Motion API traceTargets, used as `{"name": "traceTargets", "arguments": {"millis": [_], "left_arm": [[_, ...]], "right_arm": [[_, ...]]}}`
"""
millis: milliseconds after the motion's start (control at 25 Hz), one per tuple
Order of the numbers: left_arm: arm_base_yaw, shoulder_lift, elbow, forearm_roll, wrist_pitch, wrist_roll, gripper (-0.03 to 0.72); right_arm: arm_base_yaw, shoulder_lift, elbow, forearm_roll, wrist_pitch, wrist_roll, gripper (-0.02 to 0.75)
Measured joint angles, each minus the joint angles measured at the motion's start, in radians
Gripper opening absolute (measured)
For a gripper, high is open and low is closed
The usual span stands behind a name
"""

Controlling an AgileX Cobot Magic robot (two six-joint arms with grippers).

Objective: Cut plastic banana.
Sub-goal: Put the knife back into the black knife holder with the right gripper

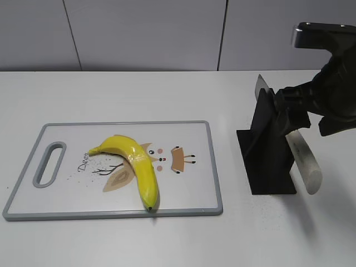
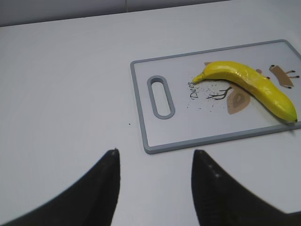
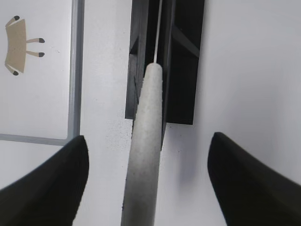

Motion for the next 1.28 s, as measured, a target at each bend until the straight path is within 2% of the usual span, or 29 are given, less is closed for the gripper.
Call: {"name": "traceTargets", "arguments": {"millis": [200,480,720,920,1280], "left_arm": [[0.0,0.0,0.0,0.0,0.0,0.0,0.478],[0.0,0.0,0.0,0.0,0.0,0.0,0.482],[0.0,0.0,0.0,0.0,0.0,0.0,0.571],[0.0,0.0,0.0,0.009,0.0,0.0,0.596],[0.0,0.0,0.0,0.011,0.0,0.0,0.583]], "right_arm": [[0.0,-0.023,0.0,0.001,0.023,-0.042,0.605],[0.0,-0.159,0.0,0.007,0.169,-0.199,0.599],[0.0,-0.304,0.013,0.048,0.205,-0.265,0.595],[0.0,-0.444,0.139,0.056,0.158,-0.345,0.594],[0.0,-0.755,0.402,0.056,0.164,-0.457,0.593]]}}
